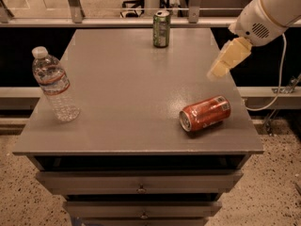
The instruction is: Move green can near coke can
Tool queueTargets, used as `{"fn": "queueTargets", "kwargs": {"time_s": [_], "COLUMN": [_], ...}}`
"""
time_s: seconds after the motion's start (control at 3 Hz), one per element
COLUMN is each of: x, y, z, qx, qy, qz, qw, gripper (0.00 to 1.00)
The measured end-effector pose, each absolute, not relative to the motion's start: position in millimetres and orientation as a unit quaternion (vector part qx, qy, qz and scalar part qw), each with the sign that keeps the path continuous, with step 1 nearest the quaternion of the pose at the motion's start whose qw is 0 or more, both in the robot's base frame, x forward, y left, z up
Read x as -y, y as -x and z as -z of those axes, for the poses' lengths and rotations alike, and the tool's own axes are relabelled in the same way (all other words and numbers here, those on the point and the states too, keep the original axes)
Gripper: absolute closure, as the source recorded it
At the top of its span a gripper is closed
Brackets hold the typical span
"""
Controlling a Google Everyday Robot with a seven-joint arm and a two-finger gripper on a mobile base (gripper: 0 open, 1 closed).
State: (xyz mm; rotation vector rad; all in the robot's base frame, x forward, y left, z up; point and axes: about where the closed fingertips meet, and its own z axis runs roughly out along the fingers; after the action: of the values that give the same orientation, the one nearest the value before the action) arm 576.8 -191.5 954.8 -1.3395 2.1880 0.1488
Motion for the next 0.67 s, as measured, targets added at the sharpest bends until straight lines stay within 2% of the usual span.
{"fn": "queueTargets", "kwargs": {"time_s": [0.33, 0.67], "x": [175.4, 174.7], "y": [-654.5, -648.1], "z": [-942.9, -941.3], "qx": [-0.81, -0.811], "qy": [0.44, 0.446], "qz": [-0.107, -0.108], "qw": [0.373, 0.362], "gripper": [0.0, 0.0]}}
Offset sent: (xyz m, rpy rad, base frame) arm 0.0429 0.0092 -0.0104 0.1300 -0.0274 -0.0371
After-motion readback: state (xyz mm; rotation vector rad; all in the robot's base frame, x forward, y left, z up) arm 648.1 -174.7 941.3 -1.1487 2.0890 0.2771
